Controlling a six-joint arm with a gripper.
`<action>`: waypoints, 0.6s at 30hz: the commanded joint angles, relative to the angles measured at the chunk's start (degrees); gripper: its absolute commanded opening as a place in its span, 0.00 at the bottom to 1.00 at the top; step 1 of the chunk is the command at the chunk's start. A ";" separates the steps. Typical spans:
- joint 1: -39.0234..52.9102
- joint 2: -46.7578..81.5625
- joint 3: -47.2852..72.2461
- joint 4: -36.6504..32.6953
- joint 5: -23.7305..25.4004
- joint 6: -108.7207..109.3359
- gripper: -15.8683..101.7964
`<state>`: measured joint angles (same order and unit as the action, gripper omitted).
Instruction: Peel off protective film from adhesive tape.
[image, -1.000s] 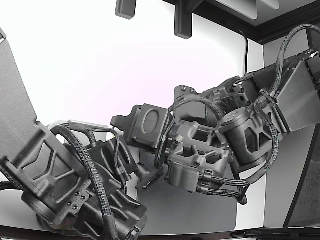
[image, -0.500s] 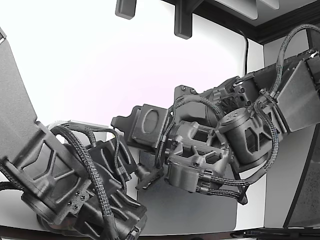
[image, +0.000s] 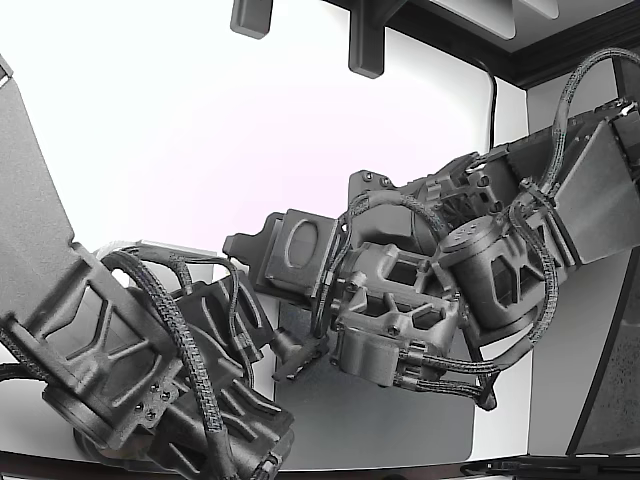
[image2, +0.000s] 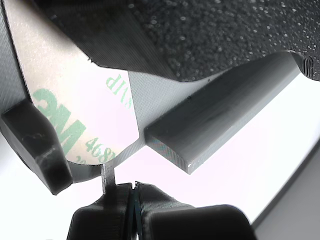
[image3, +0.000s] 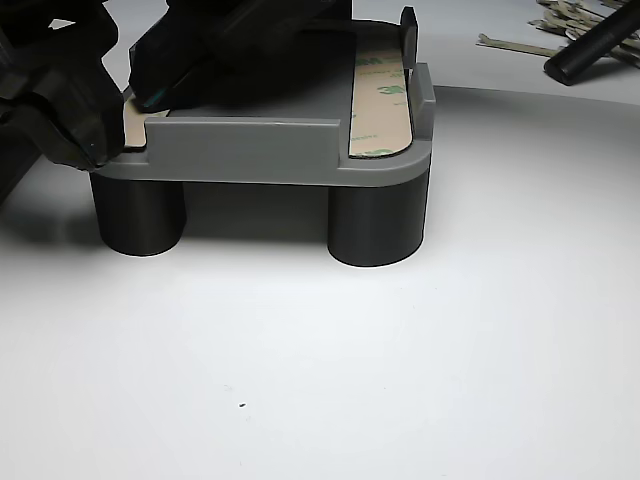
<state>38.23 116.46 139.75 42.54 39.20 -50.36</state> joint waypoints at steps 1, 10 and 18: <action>-0.18 1.67 -1.85 0.00 -0.35 0.26 0.04; 0.18 2.20 -1.85 0.70 -0.70 1.05 0.04; 0.26 2.37 -1.93 1.05 -0.97 1.32 0.04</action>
<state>38.76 117.16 139.66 43.68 38.50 -49.22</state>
